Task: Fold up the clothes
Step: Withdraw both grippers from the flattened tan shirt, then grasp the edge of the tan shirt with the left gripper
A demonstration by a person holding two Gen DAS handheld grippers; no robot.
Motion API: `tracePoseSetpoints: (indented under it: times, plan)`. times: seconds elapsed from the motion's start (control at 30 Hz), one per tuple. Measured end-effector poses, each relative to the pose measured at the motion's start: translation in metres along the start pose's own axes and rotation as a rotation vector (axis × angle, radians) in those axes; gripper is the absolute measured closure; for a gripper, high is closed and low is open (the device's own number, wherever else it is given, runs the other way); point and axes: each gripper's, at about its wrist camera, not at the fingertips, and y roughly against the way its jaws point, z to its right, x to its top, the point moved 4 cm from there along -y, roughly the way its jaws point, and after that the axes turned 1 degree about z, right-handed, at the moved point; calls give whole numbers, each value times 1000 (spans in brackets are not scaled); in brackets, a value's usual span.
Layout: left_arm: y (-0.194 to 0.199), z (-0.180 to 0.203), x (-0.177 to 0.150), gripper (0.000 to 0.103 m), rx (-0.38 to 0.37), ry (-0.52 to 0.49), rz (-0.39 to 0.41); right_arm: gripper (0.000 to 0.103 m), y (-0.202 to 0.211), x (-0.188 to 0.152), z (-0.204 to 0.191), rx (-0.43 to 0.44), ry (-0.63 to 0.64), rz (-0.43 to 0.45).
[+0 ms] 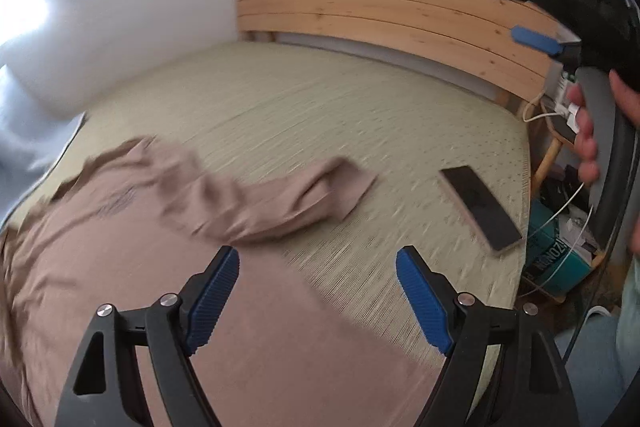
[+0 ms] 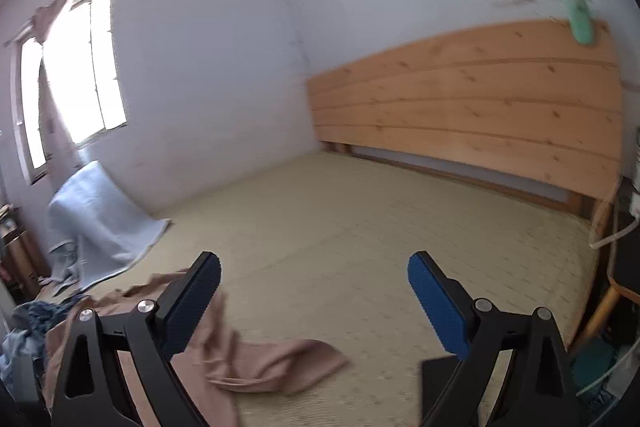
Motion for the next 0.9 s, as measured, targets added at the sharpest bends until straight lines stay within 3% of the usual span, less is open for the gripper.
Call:
tracePoseSetpoints:
  times: [0.17, 0.4, 0.5, 0.6, 0.9]
  plan:
    - [-49, 36, 29, 19, -15, -54, 3, 6, -19, -17, 39, -45, -31, -83]
    - [-123, 61, 47, 21, -69, -29, -47, 6, -33, -30, 77, -85, -97, -182]
    - [-146, 56, 55, 35, -100, 25, -54, 6, -32, -32, 95, -87, -156, -194]
    - [-163, 52, 59, 52, -85, 25, -64, 6, -35, -32, 113, -86, -213, -204]
    - [-197, 60, 53, 56, -26, -105, -131, 6, -32, -32, 139, -61, -295, -216]
